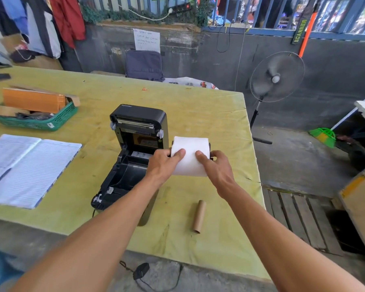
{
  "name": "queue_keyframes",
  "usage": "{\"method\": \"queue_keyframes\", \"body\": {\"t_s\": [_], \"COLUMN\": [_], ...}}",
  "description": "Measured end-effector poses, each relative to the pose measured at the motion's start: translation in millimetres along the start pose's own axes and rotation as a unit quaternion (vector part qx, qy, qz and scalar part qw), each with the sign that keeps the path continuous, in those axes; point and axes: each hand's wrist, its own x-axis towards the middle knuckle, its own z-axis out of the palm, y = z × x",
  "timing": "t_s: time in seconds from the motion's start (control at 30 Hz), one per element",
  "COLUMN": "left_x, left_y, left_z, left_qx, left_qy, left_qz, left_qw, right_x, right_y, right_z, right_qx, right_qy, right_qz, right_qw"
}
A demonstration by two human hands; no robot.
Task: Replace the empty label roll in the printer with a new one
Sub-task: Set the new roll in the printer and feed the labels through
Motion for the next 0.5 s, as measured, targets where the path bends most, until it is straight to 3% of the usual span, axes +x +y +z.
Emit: {"method": "queue_keyframes", "body": {"t_s": [0.5], "left_x": [28], "left_y": [-82], "left_z": [-142], "left_qx": [0.003], "left_qy": [-0.056], "left_qz": [0.034], "left_qw": [0.998], "right_x": [-48], "right_y": [-27], "right_z": [160], "right_qx": [0.001], "right_qy": [0.042], "right_qz": [-0.04], "right_qw": [0.998]}}
